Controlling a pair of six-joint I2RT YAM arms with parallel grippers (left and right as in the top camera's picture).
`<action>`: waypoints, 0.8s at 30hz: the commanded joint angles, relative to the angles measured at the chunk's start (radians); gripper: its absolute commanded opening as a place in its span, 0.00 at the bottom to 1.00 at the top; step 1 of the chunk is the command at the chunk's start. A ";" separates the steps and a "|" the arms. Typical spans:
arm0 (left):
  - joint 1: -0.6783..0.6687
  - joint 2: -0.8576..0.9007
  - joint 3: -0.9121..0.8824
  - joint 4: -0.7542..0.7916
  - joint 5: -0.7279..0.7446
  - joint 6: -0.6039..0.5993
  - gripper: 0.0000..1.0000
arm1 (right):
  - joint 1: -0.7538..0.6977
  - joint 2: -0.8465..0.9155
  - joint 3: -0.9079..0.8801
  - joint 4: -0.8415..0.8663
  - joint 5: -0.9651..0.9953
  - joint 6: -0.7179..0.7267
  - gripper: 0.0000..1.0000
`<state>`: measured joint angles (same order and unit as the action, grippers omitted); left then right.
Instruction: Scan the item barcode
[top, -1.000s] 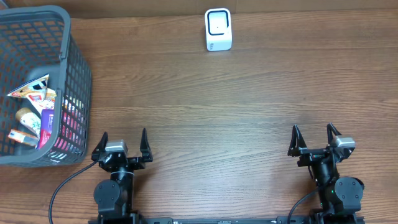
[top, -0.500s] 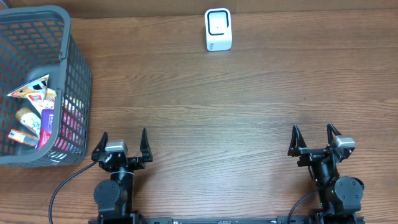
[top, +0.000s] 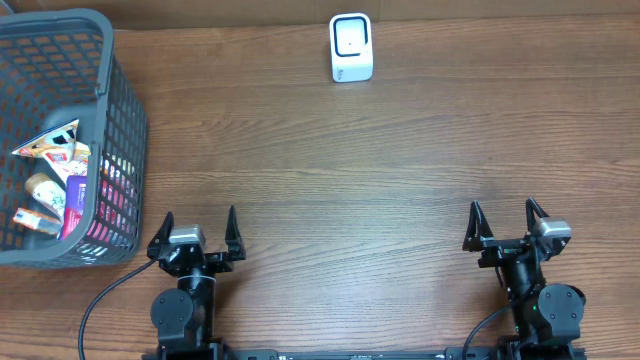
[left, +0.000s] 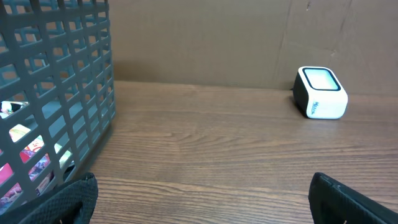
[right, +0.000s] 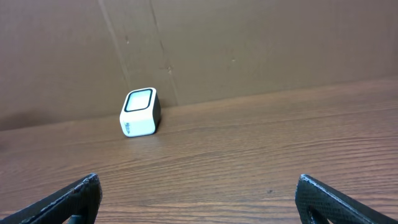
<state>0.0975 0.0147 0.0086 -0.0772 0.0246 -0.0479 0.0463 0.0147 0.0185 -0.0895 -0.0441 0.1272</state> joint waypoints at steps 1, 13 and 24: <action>-0.008 -0.010 -0.004 -0.001 -0.006 0.019 1.00 | -0.003 -0.012 -0.010 0.007 0.010 -0.005 1.00; -0.008 -0.010 -0.004 0.023 -0.013 0.019 1.00 | -0.003 -0.012 -0.010 0.007 0.010 -0.005 1.00; -0.006 -0.009 0.087 0.443 0.539 -0.209 1.00 | -0.003 -0.012 -0.010 0.007 0.010 -0.005 1.00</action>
<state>0.0975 0.0147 0.0181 0.3653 0.4320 -0.2340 0.0460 0.0147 0.0185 -0.0902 -0.0441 0.1265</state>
